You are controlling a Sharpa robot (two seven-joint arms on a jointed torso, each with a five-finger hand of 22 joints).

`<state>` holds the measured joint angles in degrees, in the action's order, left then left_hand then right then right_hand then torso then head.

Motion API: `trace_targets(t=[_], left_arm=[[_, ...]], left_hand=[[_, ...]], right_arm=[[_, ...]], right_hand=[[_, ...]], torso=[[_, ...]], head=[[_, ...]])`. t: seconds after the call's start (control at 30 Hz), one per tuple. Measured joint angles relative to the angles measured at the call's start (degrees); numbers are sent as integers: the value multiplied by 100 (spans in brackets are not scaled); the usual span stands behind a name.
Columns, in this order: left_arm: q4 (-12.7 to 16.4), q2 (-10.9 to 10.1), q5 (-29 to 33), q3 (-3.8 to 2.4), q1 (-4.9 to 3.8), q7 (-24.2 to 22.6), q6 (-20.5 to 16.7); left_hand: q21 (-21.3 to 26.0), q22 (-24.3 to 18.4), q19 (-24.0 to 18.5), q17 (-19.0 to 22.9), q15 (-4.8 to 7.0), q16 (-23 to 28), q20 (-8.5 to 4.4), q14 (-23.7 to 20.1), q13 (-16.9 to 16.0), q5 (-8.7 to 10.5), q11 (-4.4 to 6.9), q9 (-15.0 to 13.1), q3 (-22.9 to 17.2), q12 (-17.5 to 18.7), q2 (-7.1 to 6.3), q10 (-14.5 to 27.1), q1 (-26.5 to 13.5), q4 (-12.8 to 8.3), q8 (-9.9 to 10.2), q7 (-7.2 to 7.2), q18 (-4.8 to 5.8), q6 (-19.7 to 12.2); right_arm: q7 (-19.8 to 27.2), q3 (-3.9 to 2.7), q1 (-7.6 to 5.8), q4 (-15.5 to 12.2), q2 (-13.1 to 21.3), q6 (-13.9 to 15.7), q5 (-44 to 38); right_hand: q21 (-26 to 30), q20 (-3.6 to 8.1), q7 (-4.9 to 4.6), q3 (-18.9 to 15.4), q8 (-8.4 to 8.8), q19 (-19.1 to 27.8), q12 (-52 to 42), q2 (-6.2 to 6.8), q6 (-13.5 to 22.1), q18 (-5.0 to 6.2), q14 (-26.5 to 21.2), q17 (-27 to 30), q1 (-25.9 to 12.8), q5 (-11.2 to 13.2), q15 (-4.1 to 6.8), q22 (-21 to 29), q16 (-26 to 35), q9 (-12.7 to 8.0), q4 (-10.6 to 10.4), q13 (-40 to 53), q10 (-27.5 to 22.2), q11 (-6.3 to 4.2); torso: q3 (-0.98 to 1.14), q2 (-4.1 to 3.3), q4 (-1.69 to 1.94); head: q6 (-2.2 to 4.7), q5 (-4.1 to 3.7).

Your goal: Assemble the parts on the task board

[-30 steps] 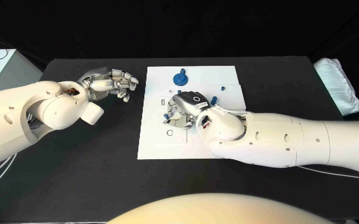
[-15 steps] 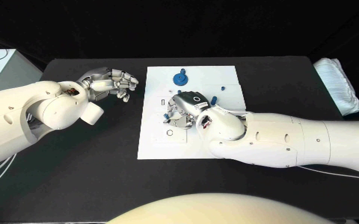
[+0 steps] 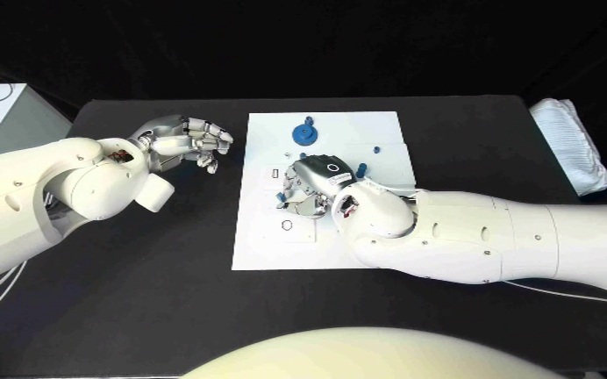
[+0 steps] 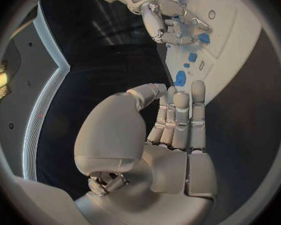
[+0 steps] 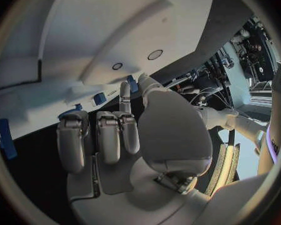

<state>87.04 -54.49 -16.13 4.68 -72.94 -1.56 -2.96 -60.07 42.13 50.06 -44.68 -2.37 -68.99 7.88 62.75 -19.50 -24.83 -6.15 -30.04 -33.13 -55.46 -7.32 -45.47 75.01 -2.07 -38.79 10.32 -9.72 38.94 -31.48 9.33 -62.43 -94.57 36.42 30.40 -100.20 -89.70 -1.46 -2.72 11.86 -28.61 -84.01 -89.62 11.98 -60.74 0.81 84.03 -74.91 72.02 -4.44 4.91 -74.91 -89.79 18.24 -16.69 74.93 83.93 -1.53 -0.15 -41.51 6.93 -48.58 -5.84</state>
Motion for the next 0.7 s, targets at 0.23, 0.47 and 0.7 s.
trace_targets(t=[0.23,0.47,0.7], left_arm=[[1,-3,-5,0,0,10,3],[0,-3,-12,0,0,18,6],[-12,7,-29,0,1,26,6]], left_hand=[[0,1,0,0,0,0,0,0,0,0,0,0,0,0,0,0,0,0,0,0,0,0],[0,20,-20,8,-21,0,20,-21,15,0,-22,20,0,0,0,21,0,0,0,0,0,0],[41,-5,-63,10,-23,-44,63,-19,52,0,-21,71,222,-42,-84,21,-180,223,0,23,0,-23]], right_arm=[[7,0,0,11,2,2,0],[14,0,0,-7,18,15,0],[32,-1,-5,-226,267,85,-13]], right_hand=[[0,0,-17,-79,0,0,52,0,17,0,0,0,0,0,0,0,0,-10,-1,0,9,9],[0,0,-54,-159,24,0,112,0,54,0,0,0,0,0,0,-4,0,-20,0,0,8,32],[3,-2,-113,-292,91,0,218,0,159,0,-2,0,0,0,-44,-4,0,-53,-7,0,5,86]], torso=[[-2,1,-1],[-2,3,-1],[-1,13,-12]], head=[[1,0],[5,1],[25,16]])
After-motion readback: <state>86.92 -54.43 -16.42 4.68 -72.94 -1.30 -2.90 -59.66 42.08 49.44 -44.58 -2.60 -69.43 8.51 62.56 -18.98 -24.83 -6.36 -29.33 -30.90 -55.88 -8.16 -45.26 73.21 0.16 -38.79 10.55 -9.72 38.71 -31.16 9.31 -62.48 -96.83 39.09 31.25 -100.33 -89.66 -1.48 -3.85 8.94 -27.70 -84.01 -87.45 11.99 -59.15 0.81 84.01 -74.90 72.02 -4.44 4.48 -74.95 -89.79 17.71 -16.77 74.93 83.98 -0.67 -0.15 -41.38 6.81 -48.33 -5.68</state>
